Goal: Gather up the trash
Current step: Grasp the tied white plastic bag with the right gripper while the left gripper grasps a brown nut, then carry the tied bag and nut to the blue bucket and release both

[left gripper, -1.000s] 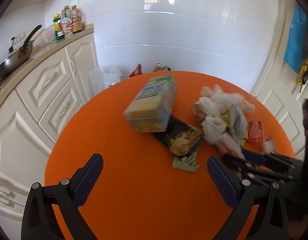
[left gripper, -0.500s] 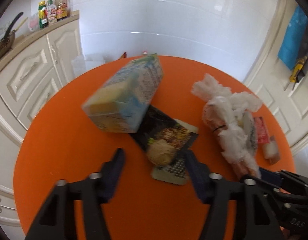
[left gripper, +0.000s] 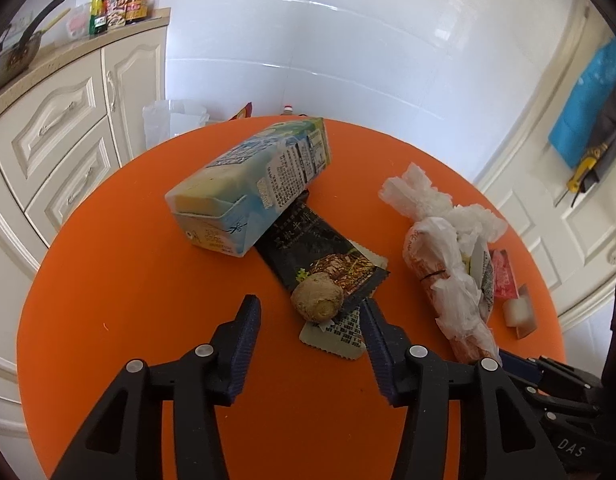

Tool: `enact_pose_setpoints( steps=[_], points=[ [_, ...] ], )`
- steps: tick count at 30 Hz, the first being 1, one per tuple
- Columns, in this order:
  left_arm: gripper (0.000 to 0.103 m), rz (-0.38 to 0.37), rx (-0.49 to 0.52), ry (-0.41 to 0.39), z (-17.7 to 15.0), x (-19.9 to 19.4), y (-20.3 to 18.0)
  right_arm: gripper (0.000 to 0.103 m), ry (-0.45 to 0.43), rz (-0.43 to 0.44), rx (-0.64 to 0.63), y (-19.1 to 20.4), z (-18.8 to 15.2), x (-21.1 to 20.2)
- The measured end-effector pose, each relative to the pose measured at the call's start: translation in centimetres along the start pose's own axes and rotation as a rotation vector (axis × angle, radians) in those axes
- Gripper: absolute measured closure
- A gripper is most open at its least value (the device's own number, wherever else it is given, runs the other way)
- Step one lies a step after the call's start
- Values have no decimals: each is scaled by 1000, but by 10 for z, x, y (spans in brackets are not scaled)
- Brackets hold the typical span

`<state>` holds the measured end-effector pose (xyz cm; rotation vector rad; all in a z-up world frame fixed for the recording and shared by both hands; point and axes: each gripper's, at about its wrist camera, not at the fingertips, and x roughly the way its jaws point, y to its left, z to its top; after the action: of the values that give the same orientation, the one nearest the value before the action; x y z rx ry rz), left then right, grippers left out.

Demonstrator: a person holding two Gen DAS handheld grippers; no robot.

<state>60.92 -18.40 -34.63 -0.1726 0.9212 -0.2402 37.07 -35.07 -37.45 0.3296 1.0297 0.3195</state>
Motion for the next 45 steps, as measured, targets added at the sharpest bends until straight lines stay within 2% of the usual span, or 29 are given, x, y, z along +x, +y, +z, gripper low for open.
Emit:
enact_pose_setpoints(
  steps=[4, 5, 6, 7, 10, 11, 14, 21, 24, 28, 35, 39, 42, 45],
  points=[
    [58, 22, 9, -2, 2, 14, 7, 71, 2, 0, 0, 1, 1, 1],
    [63, 24, 17, -10, 2, 17, 6, 71, 2, 0, 1, 0, 1, 1],
    [78, 6, 22, -4, 2, 20, 5, 71, 1, 0, 1, 0, 1, 1],
    [80, -8, 21, -1, 3, 24, 4, 71, 0, 0, 0, 1, 1, 1],
    [80, -14, 23, -10, 0, 26, 4, 71, 0, 6, -5, 3, 1, 1],
    [80, 20, -15, 4, -4, 24, 3, 71, -1, 11, -7, 3, 0, 0],
    [80, 23, -16, -16, -10, 15, 12, 71, -7, 34, -9, 5, -2, -6],
    [80, 47, 18, -106, -22, -34, 10, 71, -55, 71, -11, 12, -4, -29],
    [80, 48, 44, -140, -29, -57, -3, 71, -93, 76, -15, 13, -5, -47],
    [80, 25, 87, -180, -38, -88, -27, 71, -167, 72, -15, 13, -5, -83],
    [80, -79, 213, -230, -53, -133, -83, 71, -310, 26, 25, -11, -16, -158],
    [80, -171, 321, -233, -60, -139, -142, 71, -398, -54, 90, -48, -37, -213],
    [80, -242, 397, -214, -60, -127, -187, 71, -452, -143, 168, -88, -63, -256],
    [80, -322, 486, -175, -75, -113, -240, 71, -487, -237, 267, -133, -95, -293]
  ],
)
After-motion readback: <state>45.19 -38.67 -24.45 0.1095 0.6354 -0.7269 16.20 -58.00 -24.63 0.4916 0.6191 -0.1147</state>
